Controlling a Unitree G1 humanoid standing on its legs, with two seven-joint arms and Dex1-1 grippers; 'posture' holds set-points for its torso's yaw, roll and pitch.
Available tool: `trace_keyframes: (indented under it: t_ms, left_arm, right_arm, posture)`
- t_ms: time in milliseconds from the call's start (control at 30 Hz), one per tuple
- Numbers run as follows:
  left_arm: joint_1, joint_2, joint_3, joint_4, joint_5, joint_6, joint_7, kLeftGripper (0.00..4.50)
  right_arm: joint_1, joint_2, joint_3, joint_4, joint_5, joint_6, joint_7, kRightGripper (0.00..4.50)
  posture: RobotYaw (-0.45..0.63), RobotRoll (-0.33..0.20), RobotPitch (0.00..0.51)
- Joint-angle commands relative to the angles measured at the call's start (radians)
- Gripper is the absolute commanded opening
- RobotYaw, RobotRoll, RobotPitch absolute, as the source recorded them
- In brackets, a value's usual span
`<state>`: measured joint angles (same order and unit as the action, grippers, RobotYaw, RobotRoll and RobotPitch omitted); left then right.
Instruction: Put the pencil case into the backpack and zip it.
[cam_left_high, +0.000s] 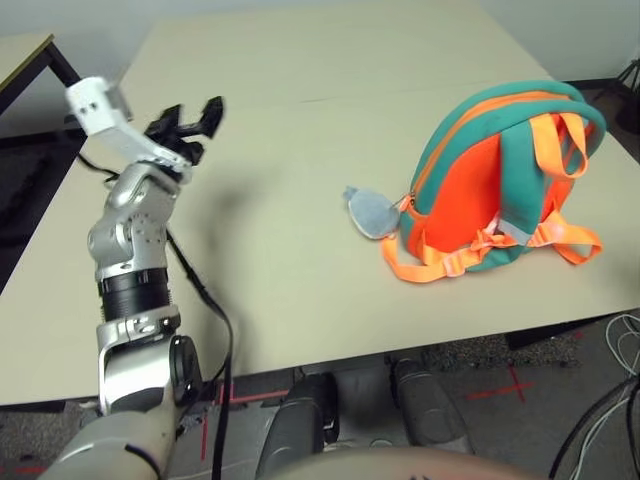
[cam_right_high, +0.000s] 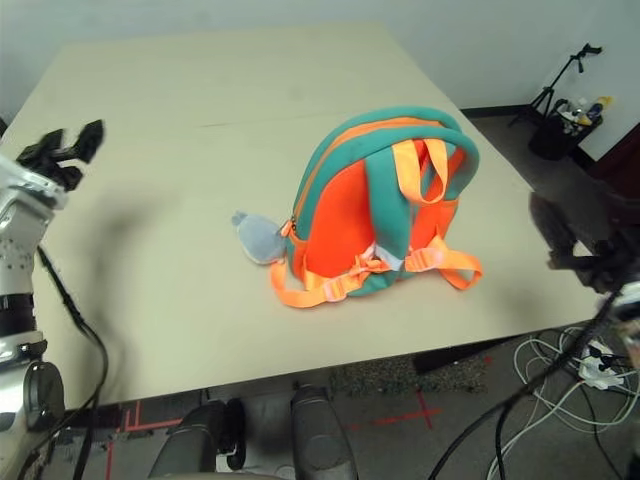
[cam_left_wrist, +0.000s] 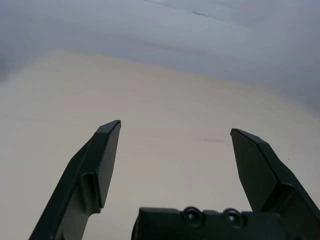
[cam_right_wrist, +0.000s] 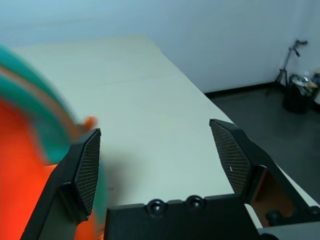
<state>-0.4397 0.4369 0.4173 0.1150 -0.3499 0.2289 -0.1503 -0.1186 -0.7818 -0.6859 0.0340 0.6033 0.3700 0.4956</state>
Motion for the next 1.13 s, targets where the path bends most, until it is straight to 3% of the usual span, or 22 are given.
trace_keyframes:
  t_ms: [33,200,367,733,1133]
  left_arm:
    - [0.112,-0.044,-0.02,-0.105,0.085,-0.057,0.07,4.5]
    - [0.191,-0.07,-0.024,-0.163,0.151,-0.085,0.124,4.5]
    - [0.164,-0.068,-0.032,-0.134,0.176,-0.103,0.139,4.5]
    - [0.055,-0.032,-0.032,0.049,0.173,-0.151,0.109,4.5]
    - [0.083,-0.063,-0.035,0.044,0.166,-0.138,0.135,4.5]
  right_arm:
    - [-0.129,-0.031,0.079,0.255,-0.094,-0.133,0.067,4.46]
    - [-0.291,-0.029,0.146,0.57,-0.179,-0.287,0.12,4.46]
    - [-0.347,-0.008,0.184,0.679,-0.21,-0.358,0.152,4.46]
    - [-0.276,0.051,0.187,0.612,-0.209,-0.372,0.14,4.46]
    - [-0.236,0.059,0.176,0.578,-0.195,-0.363,0.129,4.46]
  posture:
    - [-0.08,0.0,0.125]
    - [-0.05,0.0,0.142]
    - [-0.05,0.0,0.17]
    - [-0.07,0.0,0.186]
    - [-0.08,0.0,0.177]
